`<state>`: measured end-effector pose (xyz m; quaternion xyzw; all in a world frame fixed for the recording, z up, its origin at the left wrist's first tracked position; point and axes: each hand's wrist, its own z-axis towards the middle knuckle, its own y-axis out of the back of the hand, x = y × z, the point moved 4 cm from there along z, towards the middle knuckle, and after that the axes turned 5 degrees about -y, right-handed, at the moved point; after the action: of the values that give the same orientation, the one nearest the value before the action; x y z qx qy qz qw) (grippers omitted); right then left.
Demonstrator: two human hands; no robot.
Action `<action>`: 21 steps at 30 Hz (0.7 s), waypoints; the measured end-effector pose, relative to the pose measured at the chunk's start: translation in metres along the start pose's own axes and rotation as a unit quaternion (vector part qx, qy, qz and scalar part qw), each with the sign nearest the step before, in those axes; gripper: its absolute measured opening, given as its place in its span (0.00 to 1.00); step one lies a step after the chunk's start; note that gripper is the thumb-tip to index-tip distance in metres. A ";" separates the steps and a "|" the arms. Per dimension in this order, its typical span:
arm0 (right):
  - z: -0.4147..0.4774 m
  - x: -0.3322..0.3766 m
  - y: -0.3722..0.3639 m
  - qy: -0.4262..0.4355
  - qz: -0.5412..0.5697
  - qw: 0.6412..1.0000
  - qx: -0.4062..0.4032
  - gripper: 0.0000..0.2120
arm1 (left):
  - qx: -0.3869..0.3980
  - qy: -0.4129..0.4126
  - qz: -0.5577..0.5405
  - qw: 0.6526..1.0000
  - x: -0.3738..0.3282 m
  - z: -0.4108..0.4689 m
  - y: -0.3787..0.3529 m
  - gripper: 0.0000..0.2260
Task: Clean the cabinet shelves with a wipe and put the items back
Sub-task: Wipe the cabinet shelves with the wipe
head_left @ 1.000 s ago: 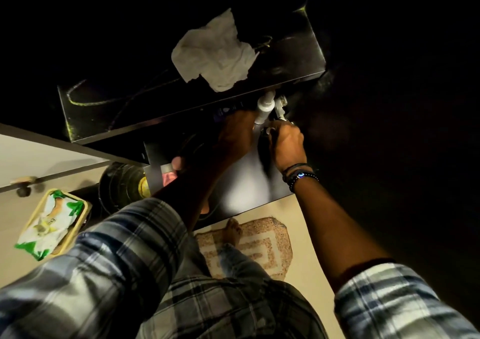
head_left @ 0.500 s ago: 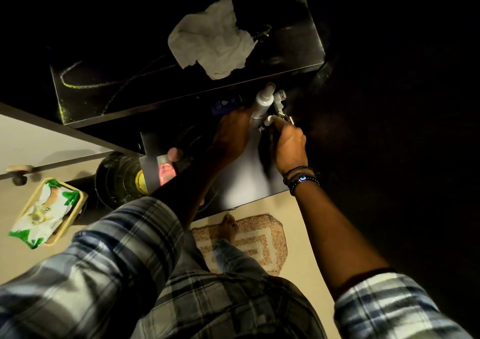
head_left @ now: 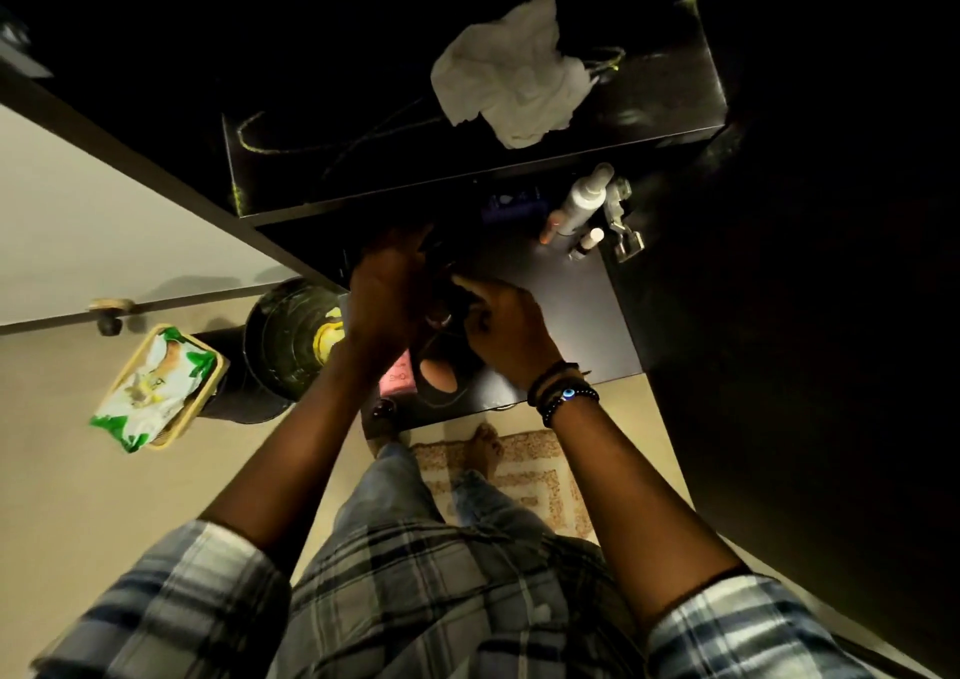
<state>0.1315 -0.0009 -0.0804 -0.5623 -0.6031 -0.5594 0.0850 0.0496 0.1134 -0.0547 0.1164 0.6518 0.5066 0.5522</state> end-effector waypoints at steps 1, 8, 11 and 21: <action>0.001 0.004 -0.007 0.001 0.001 1.000 0.016 0.25 | 0.013 -0.008 0.002 1.000 0.010 -0.008 0.004 0.18; 0.008 0.019 -0.030 0.037 -0.073 0.996 0.020 0.24 | 0.015 -0.008 -0.030 0.999 0.031 -0.036 0.003 0.18; 0.008 0.017 -0.027 0.034 -0.069 0.997 -0.004 0.18 | 0.032 0.051 -0.054 0.997 0.039 -0.038 -0.010 0.13; -0.011 -0.044 0.057 -0.107 -0.060 0.964 -0.235 0.14 | 0.050 0.025 -0.057 0.997 -0.008 0.016 -0.047 0.10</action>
<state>0.1858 -0.0498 -0.0760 -0.5855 -0.4928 -0.6264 -0.1483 0.0848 0.0945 -0.0852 0.0945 0.6955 0.4437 0.5573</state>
